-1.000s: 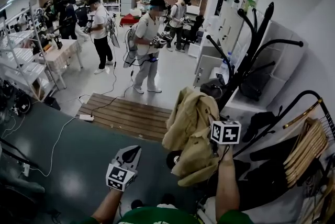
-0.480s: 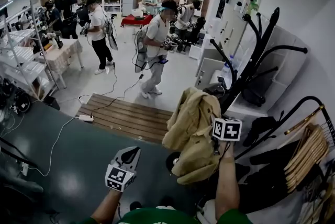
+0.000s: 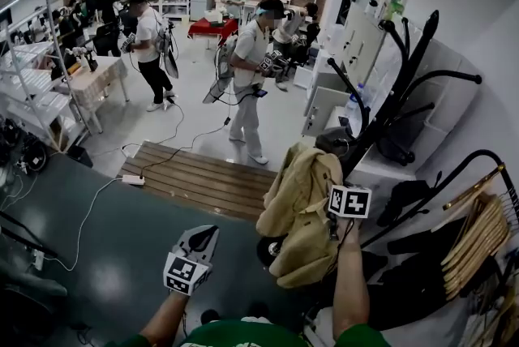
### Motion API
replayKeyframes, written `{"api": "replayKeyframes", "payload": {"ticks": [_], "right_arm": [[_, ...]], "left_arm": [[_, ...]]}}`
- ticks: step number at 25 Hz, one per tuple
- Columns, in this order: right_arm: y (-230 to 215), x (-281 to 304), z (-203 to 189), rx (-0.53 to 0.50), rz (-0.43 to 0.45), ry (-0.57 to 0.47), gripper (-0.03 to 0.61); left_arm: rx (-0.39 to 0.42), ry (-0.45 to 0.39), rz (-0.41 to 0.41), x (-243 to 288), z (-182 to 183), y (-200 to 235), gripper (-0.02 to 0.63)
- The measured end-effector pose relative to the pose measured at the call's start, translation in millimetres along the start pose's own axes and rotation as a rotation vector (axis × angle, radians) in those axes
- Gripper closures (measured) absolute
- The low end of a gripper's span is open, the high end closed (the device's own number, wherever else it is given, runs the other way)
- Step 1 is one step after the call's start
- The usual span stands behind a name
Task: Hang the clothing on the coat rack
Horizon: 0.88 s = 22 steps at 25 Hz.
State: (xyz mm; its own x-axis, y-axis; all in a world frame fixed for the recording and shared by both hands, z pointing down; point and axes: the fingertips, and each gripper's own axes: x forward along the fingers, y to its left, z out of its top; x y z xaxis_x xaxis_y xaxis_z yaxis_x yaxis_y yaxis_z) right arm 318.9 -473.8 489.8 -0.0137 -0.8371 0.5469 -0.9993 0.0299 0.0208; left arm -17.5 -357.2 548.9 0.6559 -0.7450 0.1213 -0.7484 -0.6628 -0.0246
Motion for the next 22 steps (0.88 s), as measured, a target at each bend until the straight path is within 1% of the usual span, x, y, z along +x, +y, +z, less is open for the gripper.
{"api": "replayKeyframes", "payload": {"ticks": [10, 16, 22], "right_arm": [[-15, 12, -2, 0.016, -0.042, -0.029, 0.508], [-14, 12, -1, 0.001, -0.066, -0.046, 0.501], [-15, 6, -1, -0.006, -0.089, -0.067, 0.469]], "left_arm": [[-0.002, 0.009, -0.005, 1, -2, 0, 0.611], [-0.005, 0.013, 0.002, -2, -6, 2, 0.611], [-0.004, 0.015, -0.001, -4, -6, 1, 0.611]]}}
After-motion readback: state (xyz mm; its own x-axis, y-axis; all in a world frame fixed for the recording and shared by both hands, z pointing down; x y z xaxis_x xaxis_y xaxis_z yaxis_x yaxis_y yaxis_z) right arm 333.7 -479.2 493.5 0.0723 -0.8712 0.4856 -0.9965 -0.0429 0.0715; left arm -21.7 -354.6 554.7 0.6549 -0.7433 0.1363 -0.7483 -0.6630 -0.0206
